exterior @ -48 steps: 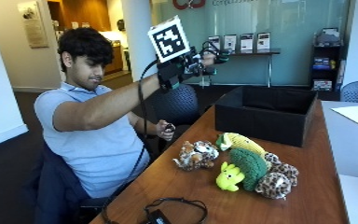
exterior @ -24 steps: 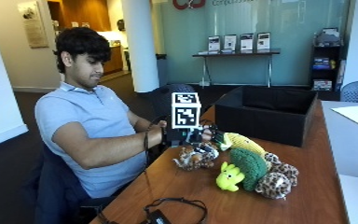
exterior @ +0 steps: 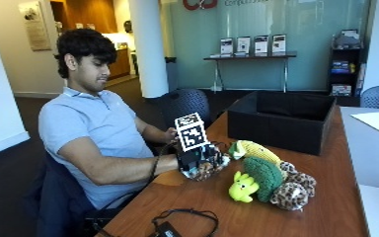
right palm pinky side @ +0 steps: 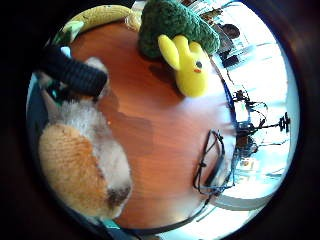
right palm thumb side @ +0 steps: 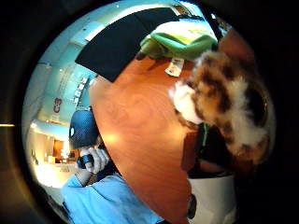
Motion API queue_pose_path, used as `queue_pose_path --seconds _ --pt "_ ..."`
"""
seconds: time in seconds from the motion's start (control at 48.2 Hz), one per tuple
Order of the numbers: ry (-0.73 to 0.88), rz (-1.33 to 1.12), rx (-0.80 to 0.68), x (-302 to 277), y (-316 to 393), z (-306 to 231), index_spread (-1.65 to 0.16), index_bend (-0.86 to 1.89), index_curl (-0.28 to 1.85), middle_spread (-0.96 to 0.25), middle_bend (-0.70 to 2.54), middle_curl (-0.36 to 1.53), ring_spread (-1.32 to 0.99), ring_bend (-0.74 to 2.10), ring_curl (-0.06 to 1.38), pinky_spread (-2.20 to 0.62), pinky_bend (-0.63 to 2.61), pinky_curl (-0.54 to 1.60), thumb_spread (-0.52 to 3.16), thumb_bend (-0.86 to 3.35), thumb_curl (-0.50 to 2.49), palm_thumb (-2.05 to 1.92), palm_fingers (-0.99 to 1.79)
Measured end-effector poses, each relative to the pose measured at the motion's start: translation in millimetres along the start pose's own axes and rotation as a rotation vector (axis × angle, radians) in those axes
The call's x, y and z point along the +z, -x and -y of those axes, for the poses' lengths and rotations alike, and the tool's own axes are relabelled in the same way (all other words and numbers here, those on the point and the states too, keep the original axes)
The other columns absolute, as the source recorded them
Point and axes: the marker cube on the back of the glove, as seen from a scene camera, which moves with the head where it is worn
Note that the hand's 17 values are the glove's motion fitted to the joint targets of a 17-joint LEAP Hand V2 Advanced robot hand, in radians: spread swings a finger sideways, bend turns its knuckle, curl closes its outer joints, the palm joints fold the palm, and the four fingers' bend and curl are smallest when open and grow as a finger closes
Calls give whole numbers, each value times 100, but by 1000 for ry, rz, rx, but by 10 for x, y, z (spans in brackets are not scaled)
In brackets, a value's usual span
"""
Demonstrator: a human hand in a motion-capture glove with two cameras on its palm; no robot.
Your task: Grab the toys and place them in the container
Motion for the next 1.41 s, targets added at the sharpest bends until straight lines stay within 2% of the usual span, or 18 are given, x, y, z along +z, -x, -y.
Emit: queue_pose_path --seconds 0.145,0.27,0.394,0.684,0.788,1.016,1.286,1.327,1.41 --pt "-64 54 -2 -48 -13 7 -32 16 14 -9 47 36 -29 118 49 -37 116 51 161 23 30 38 82" --pt "-9 80 0 -180 -16 103 -29 18 16 -8 52 40 -29 119 52 -38 119 54 161 32 36 51 82" --pt "7 108 -10 -581 124 399 -26 17 17 -6 53 42 -29 120 52 -37 125 56 159 37 41 60 83" --pt "-60 238 -79 -1764 666 1525 -22 17 21 -2 51 47 -27 125 56 -36 130 59 161 47 46 68 81" --pt "-82 281 -101 -2010 989 2003 -21 18 22 -1 50 49 -27 126 56 -36 131 59 161 50 47 68 80" --pt "-15 317 -155 -1807 1887 2717 -20 17 24 1 49 53 -27 128 58 -36 132 60 161 56 48 68 77" --pt "61 280 -233 -1362 2382 2921 -20 17 26 1 47 58 -26 130 58 -36 134 60 161 64 49 66 76" --pt "70 249 -247 -1350 2388 2903 -21 15 26 1 45 58 -25 130 59 -35 132 59 162 65 49 64 71" --pt "4 166 -269 -1410 2325 2849 -26 24 31 0 35 56 -23 106 55 -33 125 59 160 50 36 29 26"
